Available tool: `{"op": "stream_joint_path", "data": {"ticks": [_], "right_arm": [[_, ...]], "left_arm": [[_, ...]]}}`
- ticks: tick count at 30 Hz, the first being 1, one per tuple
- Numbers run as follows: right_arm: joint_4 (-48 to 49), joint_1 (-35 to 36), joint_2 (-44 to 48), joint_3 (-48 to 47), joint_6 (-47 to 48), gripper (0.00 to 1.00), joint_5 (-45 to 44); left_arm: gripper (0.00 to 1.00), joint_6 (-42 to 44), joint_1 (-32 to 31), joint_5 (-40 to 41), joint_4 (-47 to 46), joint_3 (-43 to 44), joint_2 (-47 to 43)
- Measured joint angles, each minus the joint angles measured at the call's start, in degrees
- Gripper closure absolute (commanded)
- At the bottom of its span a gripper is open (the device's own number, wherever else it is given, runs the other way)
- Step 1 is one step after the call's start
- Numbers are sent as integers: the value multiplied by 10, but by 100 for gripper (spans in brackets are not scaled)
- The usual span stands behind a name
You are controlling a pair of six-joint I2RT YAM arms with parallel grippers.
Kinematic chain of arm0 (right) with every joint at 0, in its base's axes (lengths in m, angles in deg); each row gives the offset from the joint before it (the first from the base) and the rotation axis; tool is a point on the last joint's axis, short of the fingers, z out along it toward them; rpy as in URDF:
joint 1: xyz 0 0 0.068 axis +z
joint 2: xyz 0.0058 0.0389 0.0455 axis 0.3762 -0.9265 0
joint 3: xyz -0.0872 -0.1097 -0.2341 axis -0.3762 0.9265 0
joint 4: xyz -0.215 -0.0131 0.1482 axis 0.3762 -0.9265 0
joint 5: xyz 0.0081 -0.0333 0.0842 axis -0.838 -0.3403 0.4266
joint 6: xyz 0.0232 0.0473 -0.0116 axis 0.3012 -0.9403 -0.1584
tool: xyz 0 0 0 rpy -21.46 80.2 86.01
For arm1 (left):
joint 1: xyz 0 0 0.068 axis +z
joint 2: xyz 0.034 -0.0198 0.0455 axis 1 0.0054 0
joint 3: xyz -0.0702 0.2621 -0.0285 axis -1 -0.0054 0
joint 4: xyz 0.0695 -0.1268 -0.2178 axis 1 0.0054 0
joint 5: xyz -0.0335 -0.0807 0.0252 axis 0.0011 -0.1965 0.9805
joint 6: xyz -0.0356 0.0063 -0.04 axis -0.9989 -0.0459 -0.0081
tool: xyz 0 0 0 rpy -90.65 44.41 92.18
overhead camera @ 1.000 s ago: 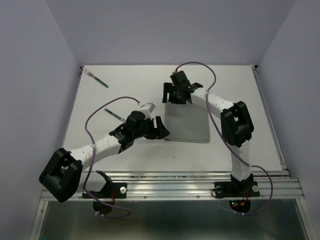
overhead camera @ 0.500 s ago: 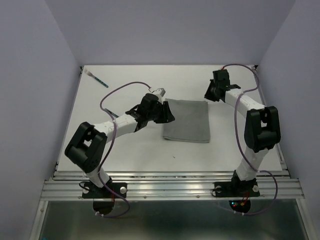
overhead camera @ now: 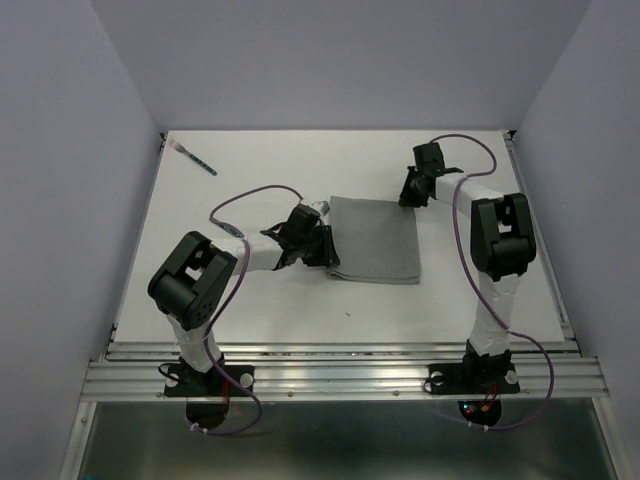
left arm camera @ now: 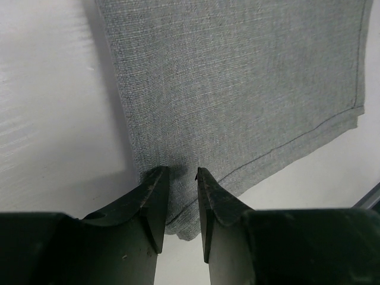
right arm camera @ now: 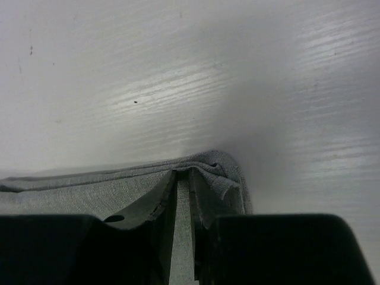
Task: Fold the napkin into a case and place the utensils inside
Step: Move the lower triangle-folded napkin to the center of the board.
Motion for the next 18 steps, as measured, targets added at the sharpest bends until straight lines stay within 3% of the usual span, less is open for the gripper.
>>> {"op": "stream_joint_path", "data": {"ticks": [9, 18], "right_arm": [[-1, -1, -17, -17, 2, 80, -7], [2, -1, 61, 46, 2, 80, -37]], "left_arm": [[65, 4, 0, -7, -15, -9, 9], [65, 14, 0, -8, 7, -8, -17]]}}
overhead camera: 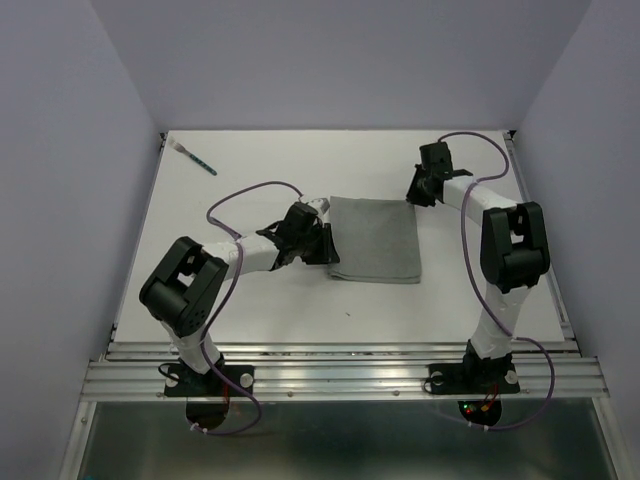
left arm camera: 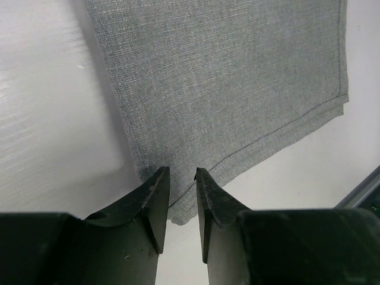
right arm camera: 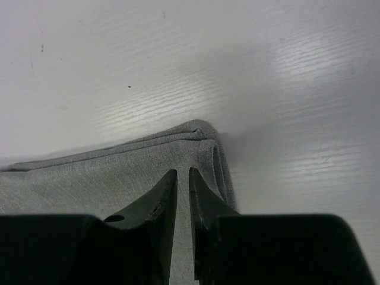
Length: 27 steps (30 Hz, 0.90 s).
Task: Fold the napkin into a case and place the utensils inside
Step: Move the lower triangle-folded napkin to the center of the board.
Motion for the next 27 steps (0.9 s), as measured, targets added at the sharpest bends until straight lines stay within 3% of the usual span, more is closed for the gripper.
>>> {"op": "stream_joint_path", "data": {"ticks": [14, 27], "right_arm": [[23, 0, -40, 5, -2, 82, -6], [72, 0, -4, 73, -13, 81, 9]], "left_arm": [[66, 7, 0, -10, 10, 18, -8], [67, -4, -3, -46, -21, -48, -9]]}}
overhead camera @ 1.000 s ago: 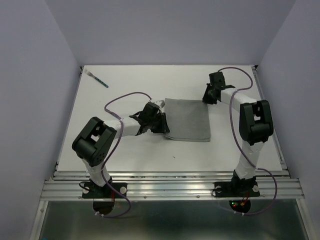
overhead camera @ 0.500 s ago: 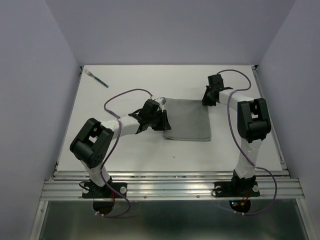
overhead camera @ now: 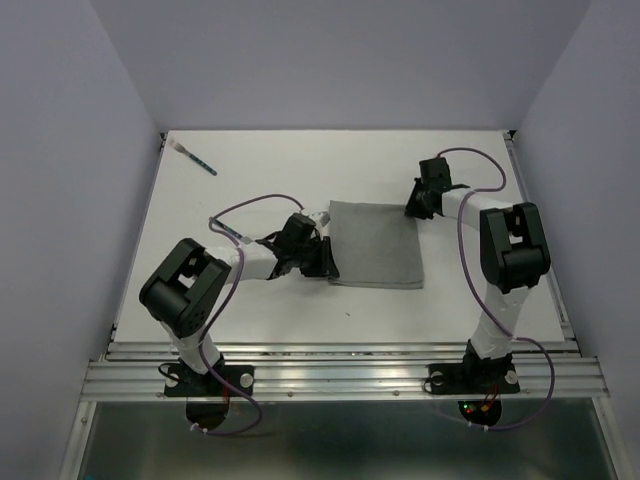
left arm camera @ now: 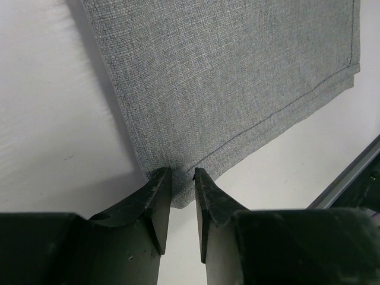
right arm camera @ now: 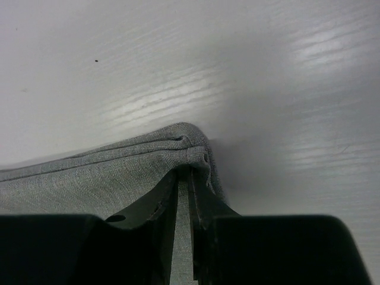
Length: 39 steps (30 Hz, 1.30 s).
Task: Fold the napkin into a case and place the utensils inside
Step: Move the lower triangle-folded napkin to the center of the board, then smooth out the lower triangle-folded napkin at the center of the board.
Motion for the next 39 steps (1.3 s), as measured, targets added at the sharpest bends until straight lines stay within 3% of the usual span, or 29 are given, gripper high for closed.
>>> {"op": "stream_joint_path", "data": {"ticks": [7, 10, 13, 15, 21, 30, 39], "right_arm": [[3, 0, 59, 76, -11, 80, 25], [-6, 0, 103, 118, -16, 77, 31], [-26, 0, 162, 151, -20, 53, 33], [-38, 0, 202, 163, -24, 47, 26], [-57, 0, 340, 220, -28, 46, 16], [-140, 0, 502, 381, -85, 49, 54], [-181, 0, 515, 419, -111, 53, 66]], "left_arm": [[67, -24, -28, -7, -17, -39, -26], [60, -34, -42, -6, -6, -63, -55], [50, -40, -50, -1, 25, -70, -90], [48, -43, -50, 7, 44, -68, -115], [46, -43, -49, 44, 99, -25, -169], [46, -42, -49, 97, 142, 15, -187], [46, -40, -49, 108, 154, 16, -181]]}}
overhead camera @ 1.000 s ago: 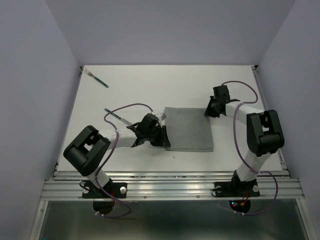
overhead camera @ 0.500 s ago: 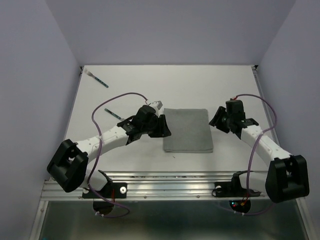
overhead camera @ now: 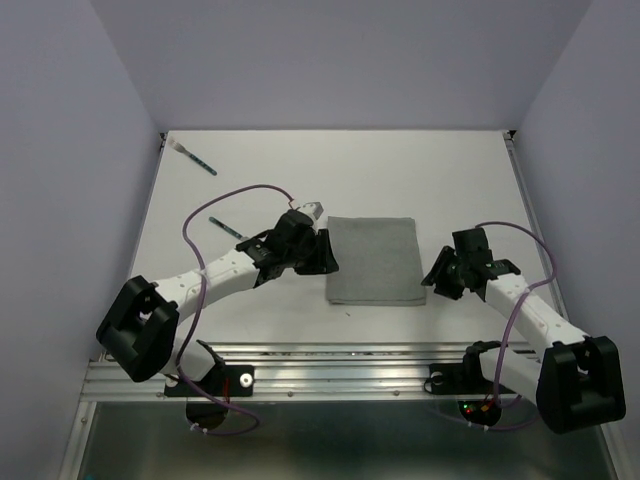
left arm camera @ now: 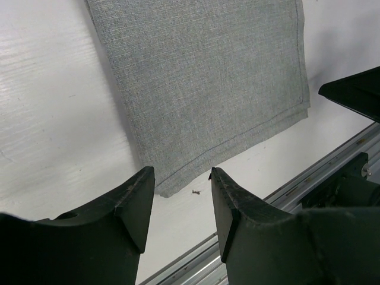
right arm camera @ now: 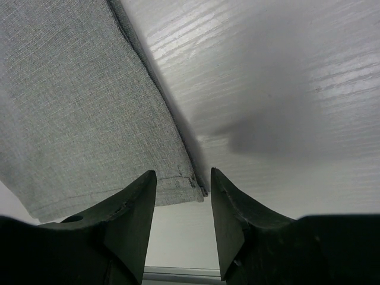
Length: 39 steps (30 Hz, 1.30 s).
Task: Fold the napkin into a case and place the utensils inside
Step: Smooth out the lower triangle-folded napkin at the center of the board.
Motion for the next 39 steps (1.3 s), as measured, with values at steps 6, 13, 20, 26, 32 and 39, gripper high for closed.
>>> {"op": "stream_joint_path", "data": {"ticks": [6, 13, 20, 26, 32, 39], "right_arm": [[4, 0, -18, 2, 3, 60, 16], [7, 4, -41, 7, 10, 61, 29], [13, 8, -58, 7, 17, 73, 33], [21, 11, -66, 7, 19, 92, 36], [21, 14, -66, 1, 21, 99, 38], [19, 21, -61, -11, 21, 99, 38]], "left_arm": [[46, 2, 0, 0, 0, 0, 11], [46, 2, 0, -2, 0, 0, 16], [46, 2, 0, -7, -4, 0, 16], [46, 4, 0, -9, -4, 0, 21], [47, 4, 0, -10, -4, 0, 22], [47, 5, 0, -10, -5, 0, 26]]}}
